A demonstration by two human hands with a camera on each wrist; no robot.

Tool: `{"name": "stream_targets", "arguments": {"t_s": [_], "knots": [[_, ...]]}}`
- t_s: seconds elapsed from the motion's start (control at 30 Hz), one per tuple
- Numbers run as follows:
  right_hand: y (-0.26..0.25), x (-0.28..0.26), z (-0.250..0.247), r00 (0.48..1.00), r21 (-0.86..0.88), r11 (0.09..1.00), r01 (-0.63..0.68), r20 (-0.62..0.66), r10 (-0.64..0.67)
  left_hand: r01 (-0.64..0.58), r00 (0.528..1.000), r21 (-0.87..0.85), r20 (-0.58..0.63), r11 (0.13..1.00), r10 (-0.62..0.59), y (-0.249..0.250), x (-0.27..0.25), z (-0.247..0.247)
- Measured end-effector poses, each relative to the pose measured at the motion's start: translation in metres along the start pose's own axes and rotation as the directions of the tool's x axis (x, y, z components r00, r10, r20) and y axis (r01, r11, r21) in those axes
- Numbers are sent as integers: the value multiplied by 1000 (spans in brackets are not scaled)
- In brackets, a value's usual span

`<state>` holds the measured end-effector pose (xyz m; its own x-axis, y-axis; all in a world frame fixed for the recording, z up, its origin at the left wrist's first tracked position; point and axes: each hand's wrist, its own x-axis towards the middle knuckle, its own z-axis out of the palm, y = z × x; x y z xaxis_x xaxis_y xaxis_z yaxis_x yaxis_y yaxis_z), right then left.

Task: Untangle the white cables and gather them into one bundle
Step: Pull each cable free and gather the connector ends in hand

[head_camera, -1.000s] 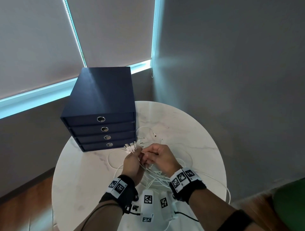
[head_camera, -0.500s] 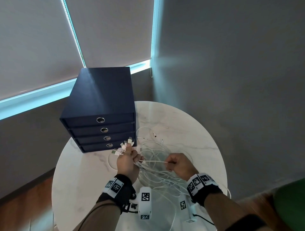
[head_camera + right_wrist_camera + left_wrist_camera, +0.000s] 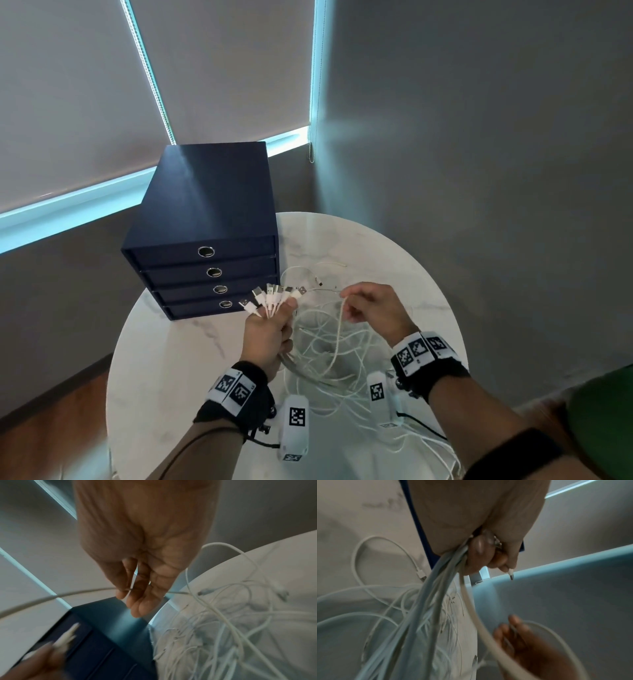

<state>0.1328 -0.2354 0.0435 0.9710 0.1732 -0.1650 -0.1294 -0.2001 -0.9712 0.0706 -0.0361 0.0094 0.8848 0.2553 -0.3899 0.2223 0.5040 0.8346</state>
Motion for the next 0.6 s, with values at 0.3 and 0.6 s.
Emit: {"name": "stream_targets", "arguments": {"t_s": [0.3, 0.6], "knots": [[2, -27, 55, 966, -103, 988, 118, 240, -91, 97, 995, 59, 19, 993, -99, -7, -7, 18], [4, -21, 43, 965, 202, 944, -260, 27, 260, 65, 996, 69, 55, 996, -69, -6, -7, 11]]}}
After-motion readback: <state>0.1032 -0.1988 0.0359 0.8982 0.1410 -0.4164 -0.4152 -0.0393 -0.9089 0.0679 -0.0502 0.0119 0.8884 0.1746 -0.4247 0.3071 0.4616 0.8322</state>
